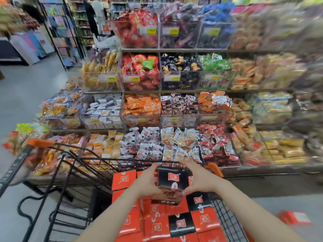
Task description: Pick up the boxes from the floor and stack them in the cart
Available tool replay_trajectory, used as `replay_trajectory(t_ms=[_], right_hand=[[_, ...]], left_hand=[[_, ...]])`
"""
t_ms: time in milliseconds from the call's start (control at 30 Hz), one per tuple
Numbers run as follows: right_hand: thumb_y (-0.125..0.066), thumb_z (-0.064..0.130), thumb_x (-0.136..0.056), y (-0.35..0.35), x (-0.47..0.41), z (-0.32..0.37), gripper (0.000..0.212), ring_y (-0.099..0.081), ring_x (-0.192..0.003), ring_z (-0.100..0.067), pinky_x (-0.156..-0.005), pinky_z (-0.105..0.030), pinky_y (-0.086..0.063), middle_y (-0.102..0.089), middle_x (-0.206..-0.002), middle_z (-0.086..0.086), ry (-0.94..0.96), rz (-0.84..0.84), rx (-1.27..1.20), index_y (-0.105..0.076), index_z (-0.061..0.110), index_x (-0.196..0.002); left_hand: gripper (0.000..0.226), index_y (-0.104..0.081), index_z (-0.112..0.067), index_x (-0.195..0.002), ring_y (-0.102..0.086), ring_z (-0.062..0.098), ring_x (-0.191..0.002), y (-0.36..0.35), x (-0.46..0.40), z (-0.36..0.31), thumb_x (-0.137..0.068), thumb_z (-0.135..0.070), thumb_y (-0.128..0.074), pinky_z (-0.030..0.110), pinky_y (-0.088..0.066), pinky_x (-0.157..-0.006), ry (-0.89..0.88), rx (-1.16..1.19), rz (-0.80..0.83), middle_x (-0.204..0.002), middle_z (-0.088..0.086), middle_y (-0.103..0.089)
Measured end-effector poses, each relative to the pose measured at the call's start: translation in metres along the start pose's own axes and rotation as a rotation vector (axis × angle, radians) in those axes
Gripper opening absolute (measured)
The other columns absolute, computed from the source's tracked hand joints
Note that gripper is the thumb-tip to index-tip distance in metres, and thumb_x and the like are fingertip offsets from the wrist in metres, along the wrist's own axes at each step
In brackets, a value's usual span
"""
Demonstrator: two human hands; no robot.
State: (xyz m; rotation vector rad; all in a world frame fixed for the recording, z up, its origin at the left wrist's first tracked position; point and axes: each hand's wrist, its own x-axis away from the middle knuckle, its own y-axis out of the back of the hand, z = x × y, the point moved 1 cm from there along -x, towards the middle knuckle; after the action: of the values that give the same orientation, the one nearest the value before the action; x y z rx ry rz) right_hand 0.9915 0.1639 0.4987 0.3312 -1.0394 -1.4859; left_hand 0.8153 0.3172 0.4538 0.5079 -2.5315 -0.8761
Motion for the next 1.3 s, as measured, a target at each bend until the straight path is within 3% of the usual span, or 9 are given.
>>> replay_trajectory(t_ms=[133,233,433,533,667,833,1000,1133,1300], right_hand=[[-0.079,0.039,-0.068,-0.021,-0.007,-0.009,0.109,-0.019,-0.142,-0.027,-0.113,-0.043,-0.029,-0.017,-0.155,0.001,-0.036,0.091,0.242,-0.009,0.027,-0.151],[-0.079,0.036,-0.063,-0.038,-0.017,-0.017,0.106,-0.036,-0.13,-0.029,-0.101,-0.041,-0.043,-0.031,-0.143,-0.003,-0.054,0.079,0.307,-0.017,0.021,-0.149],[-0.079,0.035,-0.06,-0.077,-0.043,-0.021,0.1,-0.042,-0.121,-0.025,-0.094,-0.037,-0.045,-0.035,-0.135,-0.003,0.018,0.107,0.378,-0.026,0.016,-0.142],[-0.076,0.041,-0.065,-0.102,-0.065,-0.01,0.097,-0.038,-0.122,-0.023,-0.097,-0.037,-0.043,-0.035,-0.136,-0.002,0.099,0.105,0.36,-0.024,0.017,-0.144],[-0.073,0.04,-0.073,-0.137,-0.097,0.009,0.094,-0.032,-0.134,-0.023,-0.108,-0.036,-0.033,-0.03,-0.147,-0.002,0.204,0.062,0.4,-0.021,0.017,-0.147],[-0.072,0.042,-0.077,-0.171,-0.111,-0.002,0.091,-0.017,-0.144,-0.025,-0.116,-0.039,-0.021,-0.023,-0.155,-0.004,0.192,0.003,0.563,-0.022,0.017,-0.149],[-0.07,0.048,-0.077,-0.163,-0.109,0.001,0.095,-0.013,-0.144,-0.023,-0.117,-0.038,-0.021,-0.017,-0.155,-0.001,0.187,0.045,0.561,-0.016,0.019,-0.15],[-0.07,0.039,-0.079,-0.131,-0.106,0.012,0.088,-0.021,-0.142,-0.022,-0.113,-0.039,-0.028,-0.016,-0.157,0.001,0.116,0.196,0.453,-0.02,0.022,-0.15],[-0.055,0.027,-0.089,-0.065,-0.058,0.001,0.063,-0.032,-0.137,-0.022,-0.101,-0.04,-0.043,-0.026,-0.152,-0.001,-0.07,-0.038,0.39,-0.028,0.024,-0.146]], left_hand=[[0.089,-0.029,-0.028,-0.129,-0.049,0.004,-0.105,-0.027,0.002,0.002,-0.061,-0.027,-0.085,0.013,-0.04,-0.083,0.001,0.017,0.034,-0.118,-0.015,-0.049],[0.101,-0.027,-0.023,-0.141,-0.044,0.009,-0.124,-0.04,0.01,0.013,-0.06,-0.036,-0.086,0.015,-0.034,-0.098,0.013,0.045,0.015,-0.134,-0.011,-0.044],[0.116,-0.026,-0.022,-0.146,-0.036,0.015,-0.134,-0.041,0.042,0.091,-0.056,-0.091,-0.047,0.029,-0.027,-0.113,0.138,-0.074,-0.016,-0.145,0.0,-0.04],[0.087,-0.024,-0.019,-0.148,-0.023,0.016,-0.142,-0.039,0.067,0.131,-0.079,-0.068,-0.047,0.023,-0.016,-0.115,0.218,-0.147,-0.078,-0.152,0.001,-0.028],[0.077,-0.019,-0.022,-0.15,-0.015,0.014,-0.144,-0.041,0.081,0.161,-0.085,-0.051,-0.049,0.022,-0.018,-0.114,0.275,-0.226,-0.089,-0.156,-0.003,-0.016],[0.081,-0.016,-0.019,-0.151,-0.013,0.021,-0.145,-0.057,0.08,0.175,-0.081,-0.055,-0.033,0.036,-0.018,-0.119,0.282,-0.315,-0.124,-0.157,-0.002,-0.012],[0.073,-0.022,-0.024,-0.149,-0.021,0.019,-0.141,-0.048,0.076,0.171,-0.085,-0.052,-0.043,0.045,-0.03,-0.111,0.309,-0.412,-0.072,-0.155,-0.005,-0.019],[0.059,-0.037,-0.024,-0.141,-0.045,0.021,-0.126,-0.016,0.055,0.149,-0.088,-0.047,-0.05,0.04,-0.039,-0.101,0.273,-0.483,-0.025,-0.14,-0.001,-0.045],[0.057,-0.045,-0.018,-0.136,-0.045,0.021,-0.127,0.025,0.003,0.08,-0.089,-0.05,-0.052,0.034,-0.039,-0.103,0.035,-0.482,-0.106,-0.136,0.002,-0.048]])
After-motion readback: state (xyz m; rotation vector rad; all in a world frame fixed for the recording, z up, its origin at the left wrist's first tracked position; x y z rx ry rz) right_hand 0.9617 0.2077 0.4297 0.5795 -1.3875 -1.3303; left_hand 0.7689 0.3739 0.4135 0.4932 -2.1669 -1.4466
